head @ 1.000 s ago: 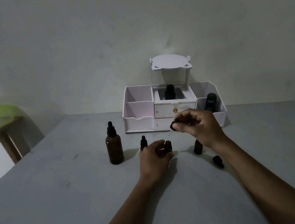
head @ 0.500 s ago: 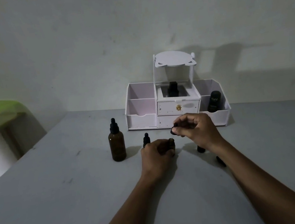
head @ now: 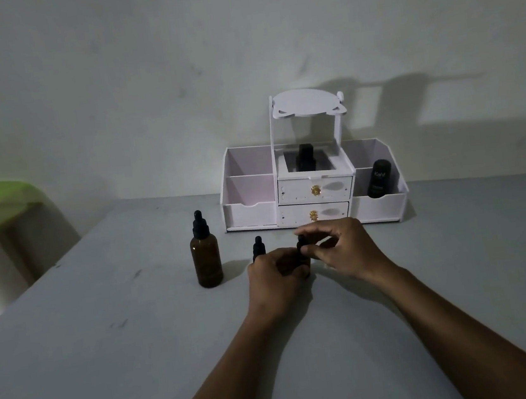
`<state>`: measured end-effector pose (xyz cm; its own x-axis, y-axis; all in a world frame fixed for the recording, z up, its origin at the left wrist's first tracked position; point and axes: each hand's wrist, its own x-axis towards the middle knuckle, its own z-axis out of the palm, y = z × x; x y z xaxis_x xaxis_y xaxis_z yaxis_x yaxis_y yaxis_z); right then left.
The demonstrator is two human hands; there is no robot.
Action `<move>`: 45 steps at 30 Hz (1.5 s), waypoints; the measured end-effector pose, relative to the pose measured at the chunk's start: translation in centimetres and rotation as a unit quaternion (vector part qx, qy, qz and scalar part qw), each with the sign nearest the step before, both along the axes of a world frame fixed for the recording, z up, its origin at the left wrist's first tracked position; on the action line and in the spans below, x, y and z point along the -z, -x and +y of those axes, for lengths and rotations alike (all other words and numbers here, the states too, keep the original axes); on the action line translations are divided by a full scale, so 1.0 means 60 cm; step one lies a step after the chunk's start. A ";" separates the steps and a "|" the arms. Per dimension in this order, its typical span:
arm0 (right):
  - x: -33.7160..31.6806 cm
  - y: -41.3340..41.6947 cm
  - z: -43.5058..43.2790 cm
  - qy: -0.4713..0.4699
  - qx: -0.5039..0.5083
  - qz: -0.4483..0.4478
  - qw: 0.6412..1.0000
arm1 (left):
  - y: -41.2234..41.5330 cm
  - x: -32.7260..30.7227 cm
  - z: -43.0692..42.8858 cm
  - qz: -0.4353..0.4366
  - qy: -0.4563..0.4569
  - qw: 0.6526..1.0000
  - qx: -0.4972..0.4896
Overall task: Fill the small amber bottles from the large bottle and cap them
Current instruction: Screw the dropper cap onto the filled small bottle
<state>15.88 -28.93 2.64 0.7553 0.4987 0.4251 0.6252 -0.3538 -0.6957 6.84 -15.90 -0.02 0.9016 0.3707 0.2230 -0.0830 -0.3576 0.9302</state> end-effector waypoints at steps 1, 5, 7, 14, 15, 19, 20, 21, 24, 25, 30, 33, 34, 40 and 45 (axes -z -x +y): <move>0.001 -0.001 0.000 -0.001 0.005 0.002 1.000 | 0.000 -0.001 0.000 0.001 0.000 1.000 0.001; 0.001 -0.006 -0.003 -0.004 0.009 0.005 1.000 | 0.000 -0.003 0.000 0.004 -0.005 1.000 -0.001; 0.001 -0.006 -0.002 -0.002 0.006 0.003 1.000 | -0.001 -0.002 0.001 0.005 -0.005 1.000 -0.002; 0.001 -0.004 0.000 -0.022 0.001 0.003 1.000 | 0.002 -0.004 -0.002 0.010 0.008 1.000 0.002; 0.001 -0.003 0.000 -0.027 -0.003 0.004 1.000 | 0.003 -0.005 -0.003 0.012 0.012 1.000 0.000; 0.004 -0.007 0.004 -0.028 0.032 -0.015 0.999 | 0.002 -0.005 -0.005 0.014 0.018 1.000 0.001; 0.005 -0.008 0.005 -0.028 0.036 -0.018 0.999 | 0.002 -0.006 -0.005 0.012 0.018 1.000 0.001; 0.005 -0.008 0.005 -0.028 0.037 -0.020 0.999 | 0.002 -0.005 -0.005 0.011 0.017 1.000 -0.001; 0.005 -0.005 0.004 -0.032 0.014 -0.014 0.999 | 0.002 -0.005 -0.004 0.008 0.016 1.000 -0.005; 0.005 -0.003 0.004 -0.026 0.011 -0.012 1.000 | 0.003 -0.005 -0.005 0.009 0.019 1.000 -0.005; 0.005 -0.005 0.007 -0.014 0.034 -0.027 0.999 | 0.002 -0.005 -0.005 0.011 0.021 1.000 -0.003; 0.004 -0.002 0.006 -0.036 0.023 -0.016 0.999 | 0.002 -0.002 -0.005 0.009 0.017 1.000 -0.008; 0.004 -0.001 0.005 -0.034 0.019 -0.010 0.999 | 0.002 -0.002 -0.005 0.010 0.020 1.000 -0.008; 0.007 -0.004 0.013 -0.022 0.038 -0.027 0.999 | -0.001 -0.004 0.004 0.007 0.022 1.000 -0.002; 0.004 -0.003 0.011 -0.020 0.019 -0.024 0.999 | -0.001 -0.001 0.006 0.004 0.008 1.000 0.003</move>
<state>16.07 -28.25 2.39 0.7521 0.4514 0.4801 0.6444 -0.3514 -0.6792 6.91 -15.56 0.06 0.9056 0.3687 0.2096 -0.0774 -0.3423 0.9364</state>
